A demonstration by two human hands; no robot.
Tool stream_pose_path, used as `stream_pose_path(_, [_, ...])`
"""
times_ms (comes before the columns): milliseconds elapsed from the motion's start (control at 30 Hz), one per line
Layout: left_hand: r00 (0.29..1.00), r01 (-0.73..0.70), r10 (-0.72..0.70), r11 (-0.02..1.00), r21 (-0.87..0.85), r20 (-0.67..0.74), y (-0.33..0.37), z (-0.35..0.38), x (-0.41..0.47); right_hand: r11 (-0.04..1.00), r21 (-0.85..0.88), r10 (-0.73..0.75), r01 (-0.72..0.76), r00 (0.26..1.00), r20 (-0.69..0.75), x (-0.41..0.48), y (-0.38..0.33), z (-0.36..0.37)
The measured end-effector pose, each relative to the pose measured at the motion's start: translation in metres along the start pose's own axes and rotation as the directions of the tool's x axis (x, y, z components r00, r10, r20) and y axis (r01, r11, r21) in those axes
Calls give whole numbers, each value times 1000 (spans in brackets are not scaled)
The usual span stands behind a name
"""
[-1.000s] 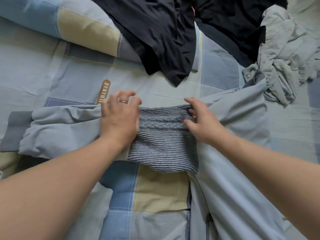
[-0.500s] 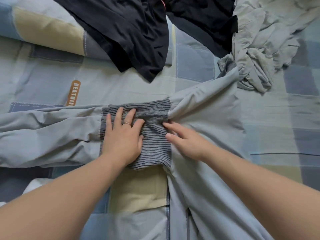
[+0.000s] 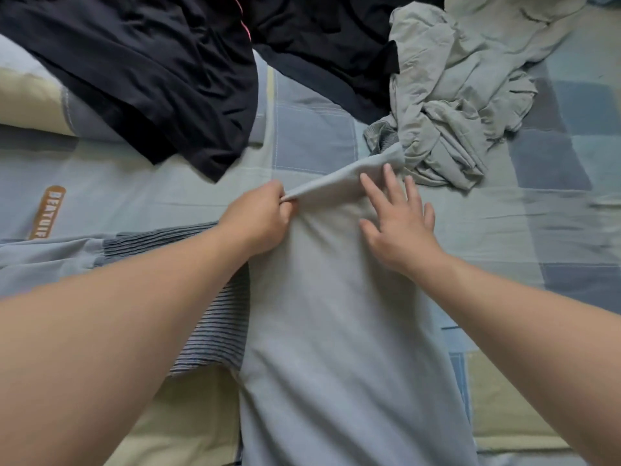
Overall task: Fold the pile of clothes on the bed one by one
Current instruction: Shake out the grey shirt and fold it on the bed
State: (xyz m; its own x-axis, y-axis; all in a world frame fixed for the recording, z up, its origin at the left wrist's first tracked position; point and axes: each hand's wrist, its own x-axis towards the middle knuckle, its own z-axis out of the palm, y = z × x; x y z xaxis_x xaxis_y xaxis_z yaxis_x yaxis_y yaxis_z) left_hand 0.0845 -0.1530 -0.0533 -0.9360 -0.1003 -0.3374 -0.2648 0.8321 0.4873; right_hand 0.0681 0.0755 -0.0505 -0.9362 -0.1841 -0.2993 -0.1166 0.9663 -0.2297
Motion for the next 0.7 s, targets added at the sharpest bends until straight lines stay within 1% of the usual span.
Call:
stream_pose_path(33, [999,10,-10,1000,-9,-31,-1,-2,6,1000,-3,-6,6,999,52,9,3,1])
stream_pose_path(100, [992,37,-35,999,16,-120,-3,-5,11,999,5,39,-41,980,193,25,15,6])
stream_pose_path(167, [973,82,-57,991,102,-223,-2,-6,12,997,18,67,-75,958,278,33,28,10])
stream_pose_path(200, [952,88,-34,982,167,-303,1,-4,10,997,2,68,-72,957,280,32,32,9])
stream_pose_path(233, [917,58,49,965,255,-395,6,-1,8,998,-26,61,-57,968,242,29,34,7])
stream_pose_path(267, [882,0,163,938,347,-442,13,3,5,998,-55,35,-27,987,156,26,34,3])
stream_pose_path(300, [848,-97,293,905,413,-443,19,10,1,997,-76,-19,21,999,35,22,32,-2])
stream_pose_path(333, [815,-222,419,864,452,-402,25,19,-1,992,-96,-84,77,994,-69,20,30,-7])
stream_pose_path(367, [808,-332,496,829,451,-317,29,29,-2,985,-116,-143,130,984,-111,22,30,-11])
stream_pose_path(400, [843,-380,498,819,431,-203,30,40,-2,975,-135,-190,177,978,-90,27,30,-14])
stream_pose_path(433, [894,-374,441,835,404,-83,30,48,-1,966,-155,-214,206,976,-34,33,30,-15])
stream_pose_path(467, [939,-323,345,866,382,13,27,56,2,963,-171,-208,208,978,18,41,30,-14])
stream_pose_path(500, [966,-256,251,886,387,63,20,66,7,966,-176,-181,187,982,47,50,31,-13])
stream_pose_path(533, [977,-213,206,893,396,59,13,76,11,972,-169,-157,162,987,47,60,31,-14])
stream_pose_path(600, [978,-184,208,889,419,-11,6,92,10,982,-129,-140,140,990,11,82,31,-22])
stream_pose_path(633, [973,-179,224,887,426,-56,5,98,10,983,-104,-152,152,988,3,94,32,-26])
stream_pose_path(700, [962,-165,241,886,434,-126,3,105,12,976,-13,-215,216,976,33,117,35,-38])
